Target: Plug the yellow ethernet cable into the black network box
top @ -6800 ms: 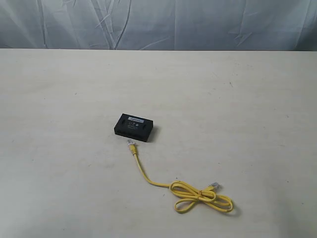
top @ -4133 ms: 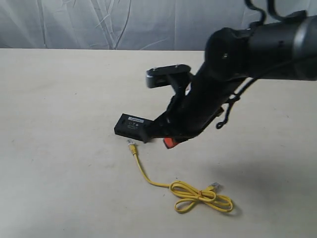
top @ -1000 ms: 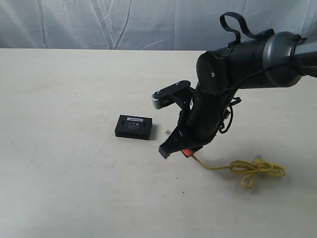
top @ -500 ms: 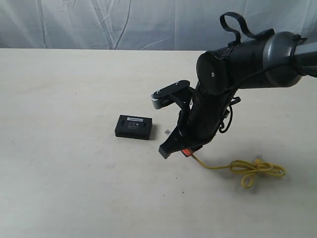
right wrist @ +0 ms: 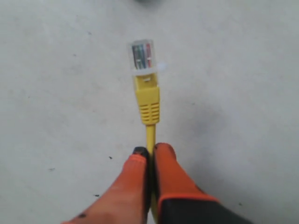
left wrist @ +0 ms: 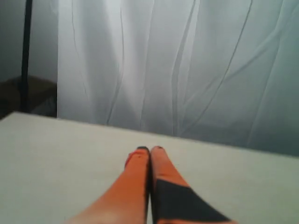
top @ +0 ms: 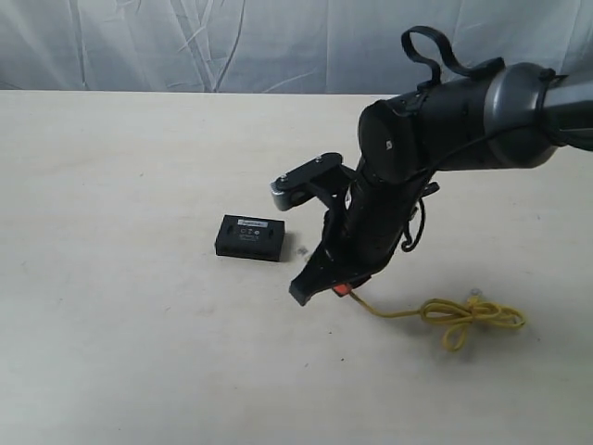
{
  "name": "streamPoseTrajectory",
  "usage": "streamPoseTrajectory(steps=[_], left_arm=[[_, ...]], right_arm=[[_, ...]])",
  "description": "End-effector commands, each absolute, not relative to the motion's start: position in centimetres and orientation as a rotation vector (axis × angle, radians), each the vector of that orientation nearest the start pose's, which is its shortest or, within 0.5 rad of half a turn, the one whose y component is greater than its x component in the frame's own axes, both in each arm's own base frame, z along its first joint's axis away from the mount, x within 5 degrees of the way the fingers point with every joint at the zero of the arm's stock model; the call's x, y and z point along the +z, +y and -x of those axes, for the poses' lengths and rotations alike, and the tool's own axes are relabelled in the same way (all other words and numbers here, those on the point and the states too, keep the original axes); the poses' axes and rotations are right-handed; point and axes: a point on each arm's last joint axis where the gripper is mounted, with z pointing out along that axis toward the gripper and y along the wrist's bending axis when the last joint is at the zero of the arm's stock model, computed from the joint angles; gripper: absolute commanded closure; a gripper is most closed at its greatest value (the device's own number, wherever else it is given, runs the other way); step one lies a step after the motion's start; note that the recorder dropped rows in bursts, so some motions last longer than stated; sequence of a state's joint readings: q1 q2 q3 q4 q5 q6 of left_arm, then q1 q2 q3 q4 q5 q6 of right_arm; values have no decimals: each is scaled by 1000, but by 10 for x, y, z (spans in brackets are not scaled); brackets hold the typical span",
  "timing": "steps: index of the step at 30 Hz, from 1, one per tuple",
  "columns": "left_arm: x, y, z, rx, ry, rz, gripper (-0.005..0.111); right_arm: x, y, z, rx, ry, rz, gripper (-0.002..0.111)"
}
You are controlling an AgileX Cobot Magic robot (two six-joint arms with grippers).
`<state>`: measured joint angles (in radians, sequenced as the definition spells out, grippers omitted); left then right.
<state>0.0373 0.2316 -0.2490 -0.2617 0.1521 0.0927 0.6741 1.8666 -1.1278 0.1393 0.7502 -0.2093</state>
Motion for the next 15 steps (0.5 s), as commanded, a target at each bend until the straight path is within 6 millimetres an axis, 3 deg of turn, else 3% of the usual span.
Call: streamPoseTrajectory(steps=[1, 3, 4, 5, 6, 8, 11, 14, 15], left_arm=[[290, -3, -119, -58, 1988, -5, 107], [294, -4, -148, -45, 2176, -116, 107], [293, -6, -177, -69, 2320, -211, 107], [291, -7, -193, -90, 2376, -255, 107], [284, -9, -222, -128, 2444, -316, 107], [266, -12, -261, -190, 2508, -387, 107], [233, -24, -301, -339, 2567, -508, 107], [211, -60, -345, -401, 2541, -713, 107], [200, -81, -362, -425, 2533, -811, 107]], right_arm=[[167, 242, -258, 227, 2686, 1243, 109], [172, 247, -258, 235, 2668, 1250, 109], [177, 250, -261, 243, 2649, 1242, 109], [179, 251, -264, 243, 2644, 1228, 109], [183, 250, -271, 225, 2641, 1190, 109], [181, 250, -282, 190, 2658, 1184, 109], [166, 256, -293, 127, 2693, 1233, 109], [159, 261, -296, 162, 2720, 1238, 109], [158, 260, -295, 155, 2726, 1261, 109]])
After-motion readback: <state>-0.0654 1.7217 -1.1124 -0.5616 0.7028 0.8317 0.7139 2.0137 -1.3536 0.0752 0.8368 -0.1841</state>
